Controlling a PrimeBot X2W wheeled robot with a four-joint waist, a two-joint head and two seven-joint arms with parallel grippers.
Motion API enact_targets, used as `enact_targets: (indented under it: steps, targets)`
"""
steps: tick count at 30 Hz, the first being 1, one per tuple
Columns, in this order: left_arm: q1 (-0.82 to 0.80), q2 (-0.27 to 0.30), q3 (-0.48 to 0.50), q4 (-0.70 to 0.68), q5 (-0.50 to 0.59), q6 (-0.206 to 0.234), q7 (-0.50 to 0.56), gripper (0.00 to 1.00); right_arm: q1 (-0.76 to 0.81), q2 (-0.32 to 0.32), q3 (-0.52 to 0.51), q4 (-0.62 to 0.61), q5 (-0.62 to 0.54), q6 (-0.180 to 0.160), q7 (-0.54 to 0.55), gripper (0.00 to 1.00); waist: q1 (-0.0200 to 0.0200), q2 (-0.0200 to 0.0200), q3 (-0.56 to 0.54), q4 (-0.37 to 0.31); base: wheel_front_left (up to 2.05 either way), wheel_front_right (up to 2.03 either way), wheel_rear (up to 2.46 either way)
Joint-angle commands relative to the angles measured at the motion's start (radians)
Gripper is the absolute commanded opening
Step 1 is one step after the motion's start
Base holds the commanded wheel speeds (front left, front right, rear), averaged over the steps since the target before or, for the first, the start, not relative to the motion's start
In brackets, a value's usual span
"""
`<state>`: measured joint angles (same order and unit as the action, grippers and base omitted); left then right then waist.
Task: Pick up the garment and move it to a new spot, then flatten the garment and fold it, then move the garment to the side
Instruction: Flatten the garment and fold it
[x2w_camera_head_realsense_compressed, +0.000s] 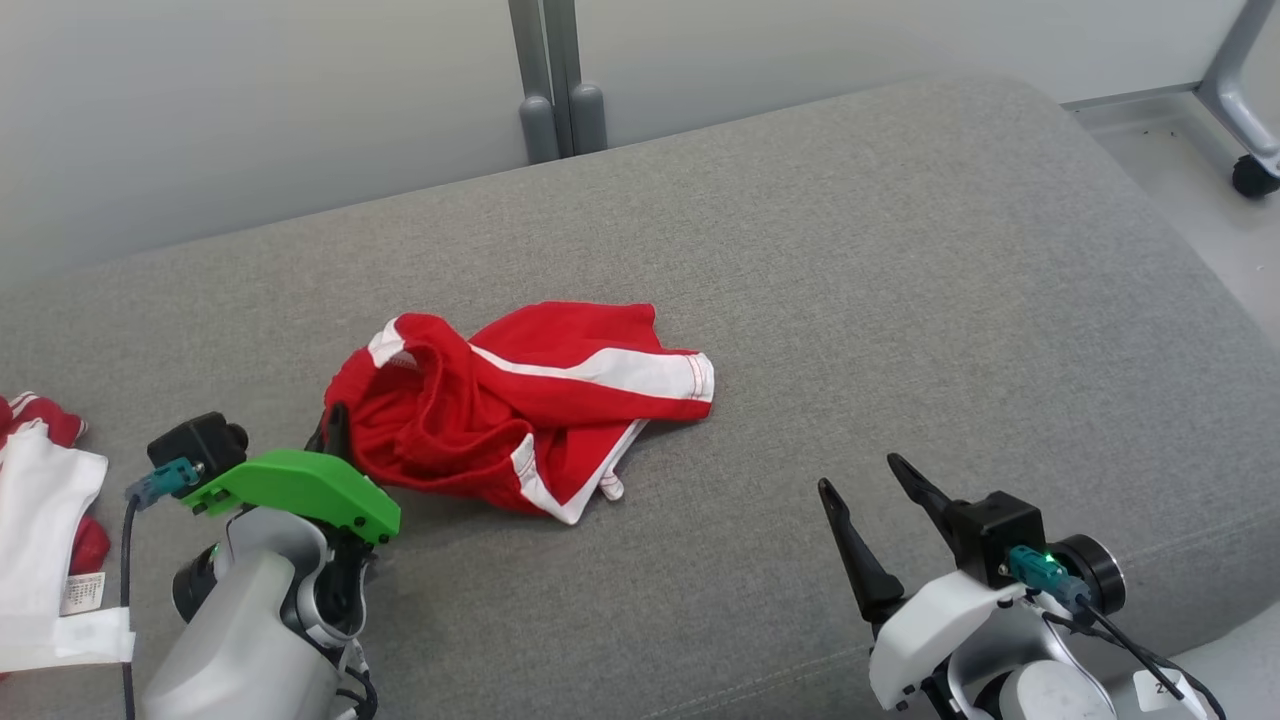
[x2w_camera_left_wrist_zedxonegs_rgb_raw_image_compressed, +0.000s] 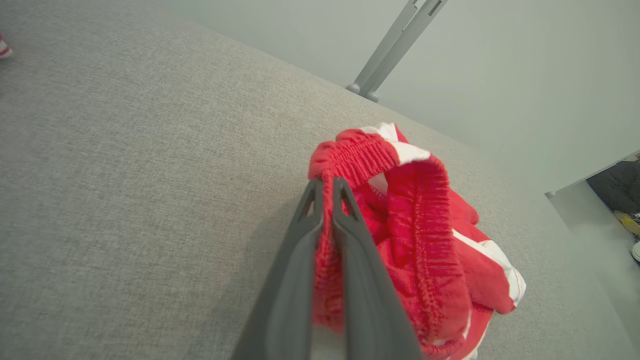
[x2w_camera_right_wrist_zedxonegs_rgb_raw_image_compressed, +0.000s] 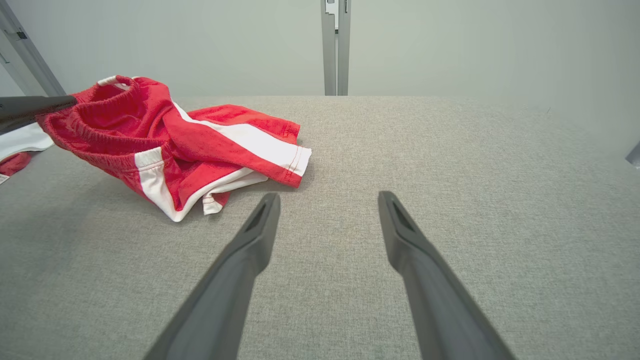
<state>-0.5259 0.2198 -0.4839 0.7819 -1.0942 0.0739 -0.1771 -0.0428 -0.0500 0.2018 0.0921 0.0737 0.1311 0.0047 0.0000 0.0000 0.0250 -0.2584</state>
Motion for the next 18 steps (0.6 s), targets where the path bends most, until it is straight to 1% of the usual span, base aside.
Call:
enact_targets:
  steps: [1,2,3,4,5,6,8,12,16,18]
  targets:
    - [0.012,0.013,0.009,0.018,-0.011,0.009,-0.01,0.01,0.009,-0.001,0.001,-0.005,-0.007,-0.001,0.004,1.0,0.0,0.0,-0.007,0.012,0.0,0.0,0.0]
    - [0.014,0.015,0.015,0.033,-0.015,0.014,-0.013,0.05,0.006,-0.001,0.003,-0.007,-0.005,-0.001,0.007,1.0,0.0,0.0,-0.008,0.014,0.0,0.0,0.0]
    - [0.015,0.014,0.021,0.051,-0.015,0.02,-0.017,0.13,0.003,-0.001,0.003,-0.009,-0.006,-0.001,0.01,1.0,0.0,0.0,-0.008,0.015,0.0,0.0,0.0]
    - [0.015,0.015,0.028,0.067,-0.017,0.027,-0.022,0.44,0.001,-0.001,0.004,-0.01,-0.006,-0.001,0.009,1.0,0.0,0.0,-0.009,0.016,0.0,0.0,0.0]
    - [0.015,0.015,0.028,0.067,-0.017,0.027,-0.022,0.44,0.001,-0.001,0.004,-0.01,-0.006,-0.001,0.009,1.0,0.0,0.0,-0.009,0.016,0.0,0.0,0.0]
    - [0.013,0.016,0.033,0.084,-0.017,0.035,-0.028,1.0,0.0,-0.001,0.005,-0.011,-0.006,-0.001,0.009,1.0,0.0,0.0,-0.009,0.016,0.0,0.0,0.0]
    - [0.007,0.018,0.046,0.111,-0.019,0.047,-0.041,1.0,-0.002,-0.001,0.005,-0.014,-0.007,-0.001,0.013,1.0,0.0,0.0,-0.009,0.015,0.0,0.0,0.0]
    - [0.0,0.015,0.052,0.133,-0.012,0.032,-0.06,1.0,0.005,-0.001,-0.008,-0.015,-0.011,-0.001,0.014,1.0,0.0,0.0,-0.01,0.019,0.0,0.0,0.0]
    - [-0.011,0.026,0.054,0.118,0.007,0.015,-0.073,1.0,0.016,-0.001,-0.021,-0.018,-0.012,-0.001,0.015,1.0,0.0,0.0,-0.012,0.027,0.0,0.0,0.0]
    - [-0.009,0.018,0.047,0.099,0.016,0.008,-0.08,1.0,0.02,-0.001,-0.028,-0.018,-0.012,-0.001,0.015,1.0,0.0,0.0,-0.015,0.034,0.0,0.0,0.0]
